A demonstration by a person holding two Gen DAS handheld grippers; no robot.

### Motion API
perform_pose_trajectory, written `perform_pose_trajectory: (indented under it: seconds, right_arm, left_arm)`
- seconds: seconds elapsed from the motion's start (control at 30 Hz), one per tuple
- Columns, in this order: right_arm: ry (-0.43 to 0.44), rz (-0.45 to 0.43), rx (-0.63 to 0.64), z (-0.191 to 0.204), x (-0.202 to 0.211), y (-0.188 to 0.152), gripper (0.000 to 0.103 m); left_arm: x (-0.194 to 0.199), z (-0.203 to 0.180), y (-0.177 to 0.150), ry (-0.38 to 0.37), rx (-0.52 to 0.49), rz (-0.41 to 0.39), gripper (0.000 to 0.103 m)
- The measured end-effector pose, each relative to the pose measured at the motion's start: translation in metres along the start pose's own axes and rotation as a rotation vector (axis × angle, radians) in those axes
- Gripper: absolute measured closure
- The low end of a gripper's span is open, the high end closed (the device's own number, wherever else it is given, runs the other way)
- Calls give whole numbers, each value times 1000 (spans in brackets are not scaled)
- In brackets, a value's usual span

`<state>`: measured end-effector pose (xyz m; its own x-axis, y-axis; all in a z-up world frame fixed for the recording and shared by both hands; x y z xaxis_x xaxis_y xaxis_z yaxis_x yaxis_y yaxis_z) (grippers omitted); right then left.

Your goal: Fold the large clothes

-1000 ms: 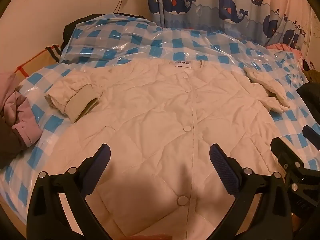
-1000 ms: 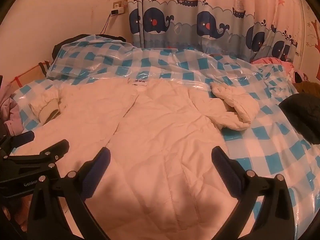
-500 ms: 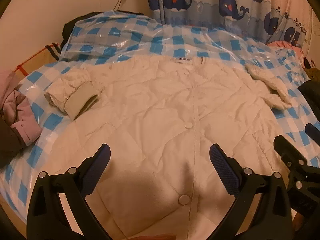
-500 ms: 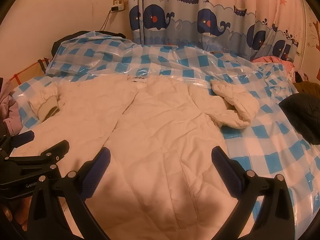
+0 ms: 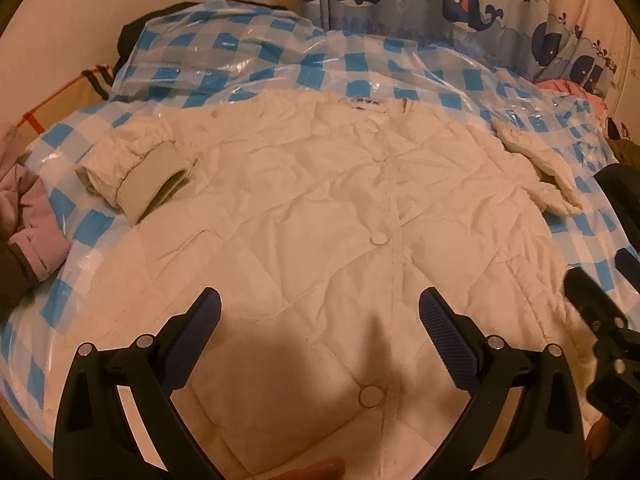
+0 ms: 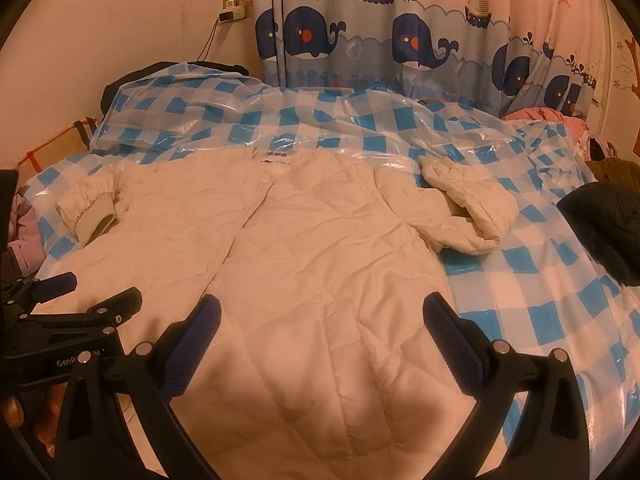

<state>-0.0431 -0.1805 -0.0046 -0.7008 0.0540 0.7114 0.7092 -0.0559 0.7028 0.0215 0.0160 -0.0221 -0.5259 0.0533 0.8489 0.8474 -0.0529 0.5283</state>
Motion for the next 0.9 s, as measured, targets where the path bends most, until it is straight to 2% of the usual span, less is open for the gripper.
perform_pose_trajectory:
  seconds: [0.1,0.23,0.3,0.37,0.47,0.53,0.6,0.8,0.9]
  right_arm:
    - [-1,-7,0,0,3,2,6]
    - [-2,-21,0,-2,11,6,6]
    - [-5,-31,2,-2,13,7,6]
    - [-8,-38,1,-3,16,8,6]
    - [-15,-48,3,-3,19,9,6]
    - [-19,-53,7,-3,20,10,6]
    - [-23,-59,11,-2,22,10,6]
    - [-24,-55,23,1,23,10,6]
    - [-17,-51,22,1,23,10,6]
  left_arm:
    - [-7,3,1,-45,6,43,8]
    - [-7,0,3,-51,-24,28,8]
    - [-4,2,4,-101,-15,18,8]
    - [-3,1,5,-83,-26,5,8]
    - [6,1,6,-40,-23,-70,8]
    - [9,6,7,-73,18,-79,8]
    - [11,9,7,-74,46,-88,8]
    - [21,5,6,-9,25,-141,8]
    - [22,6,6,-13,36,-141,8]
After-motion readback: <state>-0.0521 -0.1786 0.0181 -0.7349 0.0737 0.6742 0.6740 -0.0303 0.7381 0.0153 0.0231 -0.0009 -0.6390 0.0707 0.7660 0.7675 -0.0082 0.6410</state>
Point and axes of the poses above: each gripper's, at about its wrist camera, not at the fingertips, and x roughly against the way its jaws point, z to its left, y to its top, the point moved 1 cm from there along -x, roughly the way its jaws point, and after that the axes turned 7 degrees about z, right-handed, at the moved point
